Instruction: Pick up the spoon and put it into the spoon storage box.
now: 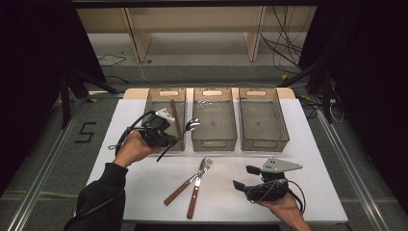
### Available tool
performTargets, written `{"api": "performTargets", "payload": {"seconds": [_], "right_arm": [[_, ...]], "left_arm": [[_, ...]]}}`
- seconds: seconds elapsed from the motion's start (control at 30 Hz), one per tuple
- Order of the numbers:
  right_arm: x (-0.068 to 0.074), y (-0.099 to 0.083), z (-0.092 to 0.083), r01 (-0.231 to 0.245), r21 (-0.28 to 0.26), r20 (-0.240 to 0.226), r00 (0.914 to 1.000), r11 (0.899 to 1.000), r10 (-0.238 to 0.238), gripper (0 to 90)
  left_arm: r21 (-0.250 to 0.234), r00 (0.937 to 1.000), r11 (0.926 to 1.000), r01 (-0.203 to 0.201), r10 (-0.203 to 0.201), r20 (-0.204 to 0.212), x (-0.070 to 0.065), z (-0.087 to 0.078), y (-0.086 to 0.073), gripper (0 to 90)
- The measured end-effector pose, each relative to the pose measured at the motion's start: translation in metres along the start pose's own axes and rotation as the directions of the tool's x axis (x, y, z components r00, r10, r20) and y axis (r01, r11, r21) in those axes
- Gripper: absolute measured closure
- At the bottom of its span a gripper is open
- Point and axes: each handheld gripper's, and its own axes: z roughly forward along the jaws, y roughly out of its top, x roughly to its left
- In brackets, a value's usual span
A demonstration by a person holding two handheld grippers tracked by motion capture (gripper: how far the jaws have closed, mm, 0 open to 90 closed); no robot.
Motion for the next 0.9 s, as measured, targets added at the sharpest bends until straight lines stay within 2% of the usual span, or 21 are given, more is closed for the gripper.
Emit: {"api": "performTargets", "payload": {"seconds": [0.13, 0.3, 0.5, 0.7, 0.9], "right_arm": [[0.0, 0.0, 0.0, 0.002, -0.001, 0.0, 1.0, 1.0, -0.002, 26.2], [0.0, 0.0, 0.001, 0.002, 0.0, -0.001, 1.0, 1.0, -0.002, 26.2], [0.0, 0.0, -0.001, -0.001, -0.004, -0.001, 1.0, 1.0, 0.001, 26.1], [0.0, 0.0, -0.001, -0.003, -0.005, -0.002, 1.0, 1.0, 0.003, 26.1], [-0.001, -0.001, -0.001, -0.003, -0.013, -0.004, 1.0, 1.0, 0.003, 26.1]], "left_arm": [[-0.016, 0.9999, 0.9998, 0.01, -0.01, 0.012, 0.0, 0.003, 0.009, 84.4], [-0.032, 0.9998, 0.9995, 0.001, 0.0, 0.022, -0.001, 0.004, 0.026, 84.5], [-0.087, 0.9992, 0.9958, 0.03, -0.027, 0.03, -0.001, 0.009, 0.049, 84.4], [-0.132, 0.998, 0.9894, 0.061, -0.059, 0.022, 0.003, 0.016, 0.067, 84.4], [-0.147, 0.9966, 0.9858, 0.081, -0.082, 0.005, 0.006, 0.026, 0.082, 84.4]]}}
